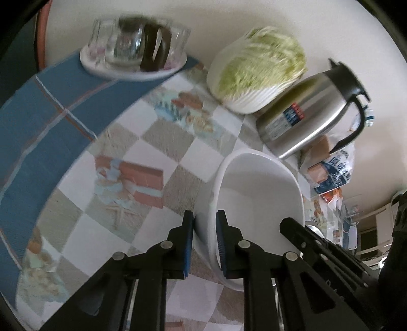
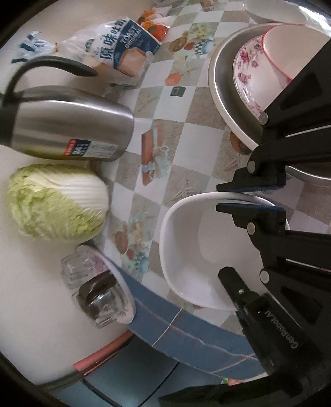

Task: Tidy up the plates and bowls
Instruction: 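Lift the white square bowl with both grippers and carry it over the basin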

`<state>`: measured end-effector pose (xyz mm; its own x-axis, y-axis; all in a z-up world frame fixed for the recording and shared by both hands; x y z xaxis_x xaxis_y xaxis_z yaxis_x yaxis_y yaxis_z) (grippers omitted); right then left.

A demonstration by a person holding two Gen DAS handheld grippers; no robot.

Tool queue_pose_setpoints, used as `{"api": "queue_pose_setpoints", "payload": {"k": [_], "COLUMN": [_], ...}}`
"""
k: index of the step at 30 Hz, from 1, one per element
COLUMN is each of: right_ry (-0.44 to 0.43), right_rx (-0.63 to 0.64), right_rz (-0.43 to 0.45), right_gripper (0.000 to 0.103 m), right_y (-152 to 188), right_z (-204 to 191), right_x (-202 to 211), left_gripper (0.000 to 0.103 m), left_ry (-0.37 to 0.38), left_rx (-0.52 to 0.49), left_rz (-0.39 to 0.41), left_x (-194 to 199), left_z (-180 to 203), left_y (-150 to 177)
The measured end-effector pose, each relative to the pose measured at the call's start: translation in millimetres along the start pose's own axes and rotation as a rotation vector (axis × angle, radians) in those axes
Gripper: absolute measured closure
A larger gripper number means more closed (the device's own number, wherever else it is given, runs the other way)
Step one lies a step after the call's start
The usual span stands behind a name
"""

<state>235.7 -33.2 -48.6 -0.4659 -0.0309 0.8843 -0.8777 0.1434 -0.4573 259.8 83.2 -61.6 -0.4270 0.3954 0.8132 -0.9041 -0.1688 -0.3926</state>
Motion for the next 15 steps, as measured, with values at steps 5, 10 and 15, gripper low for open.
{"api": "queue_pose_setpoints", "payload": {"k": [5, 10, 15], "right_ry": [-0.015, -0.017, -0.019], "right_rx": [-0.004, -0.028, -0.080], "right_rz": [0.054, 0.093, 0.128], "right_gripper": [0.094, 0.094, 0.093], "right_y": [2, 13, 29], "right_z": [0, 7, 24], "right_x": [33, 65, 93], "left_gripper": [0.085, 0.085, 0.085], "left_ry": [-0.009, -0.013, 0.008], "left_rx": [-0.059, -0.105, -0.172], "left_rz": [0.051, 0.071, 0.075], "left_x": [33, 53, 64], "left_z": [17, 36, 62], "left_y": [4, 19, 33]}}
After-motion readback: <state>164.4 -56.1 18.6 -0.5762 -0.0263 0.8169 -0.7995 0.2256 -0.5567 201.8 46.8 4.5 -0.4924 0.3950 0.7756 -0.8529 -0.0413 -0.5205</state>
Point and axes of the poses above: each gripper's, at about its wrist camera, not at the fingertips, and x roughly against the way its jaws point, z to its right, y to its underside, the point moved 1 cm from there along -x, roughly the way its jaws point, and after that the axes turned 1 degree about z, right-handed, at the moved point
